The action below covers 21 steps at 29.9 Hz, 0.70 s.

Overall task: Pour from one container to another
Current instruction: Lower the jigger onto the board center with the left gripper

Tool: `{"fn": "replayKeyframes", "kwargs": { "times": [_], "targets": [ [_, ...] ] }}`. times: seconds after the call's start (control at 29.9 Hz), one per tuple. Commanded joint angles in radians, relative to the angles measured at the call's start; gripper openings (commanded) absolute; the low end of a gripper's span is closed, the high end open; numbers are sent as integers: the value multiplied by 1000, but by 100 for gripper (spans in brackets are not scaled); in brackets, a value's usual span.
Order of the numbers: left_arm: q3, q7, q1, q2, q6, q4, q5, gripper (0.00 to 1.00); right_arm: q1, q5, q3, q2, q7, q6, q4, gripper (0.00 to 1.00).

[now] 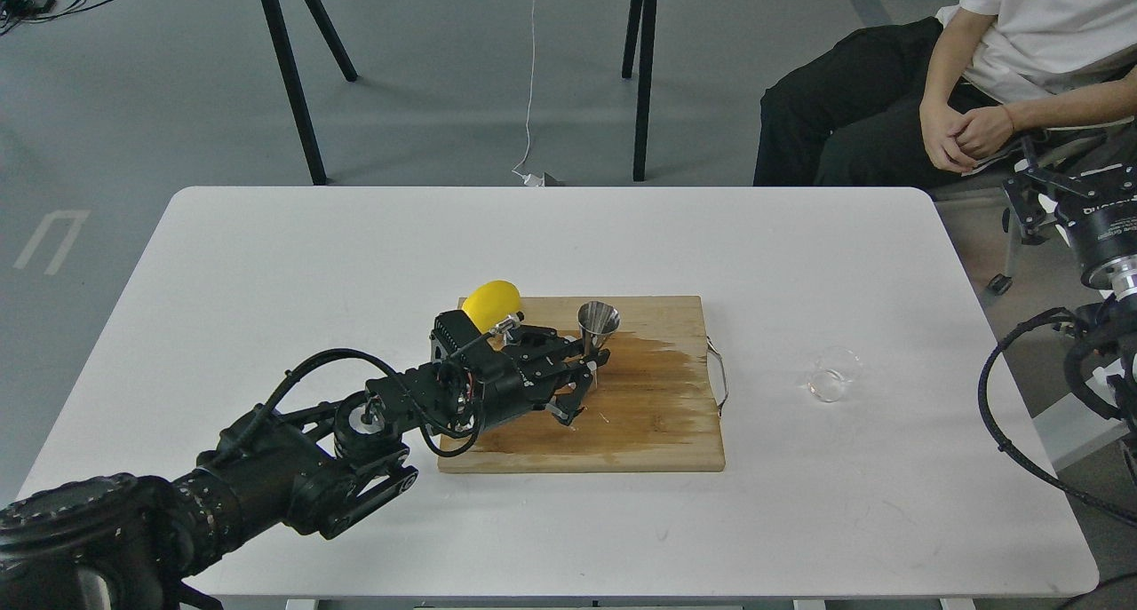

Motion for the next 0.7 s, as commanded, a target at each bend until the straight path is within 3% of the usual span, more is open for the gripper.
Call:
{"fn": "replayKeyframes", "kwargs": {
  "times": [0.0, 0.2, 0.5, 0.67],
  "targets": [
    [4, 2, -1, -1, 2, 1, 0, 25, 1, 0, 1, -1, 0, 0, 0, 100],
    [3, 2, -1, -7, 9, -3, 0, 35, -1, 0, 1, -1, 0, 0, 0, 100],
    [1, 2, -4, -7, 17, -8, 0, 40, -7, 0, 1, -1, 0, 0, 0, 100],
    [1, 2, 0, -7, 34, -11, 0, 53, -9, 0, 1, -1, 0, 0, 0, 100]
  ]
}}
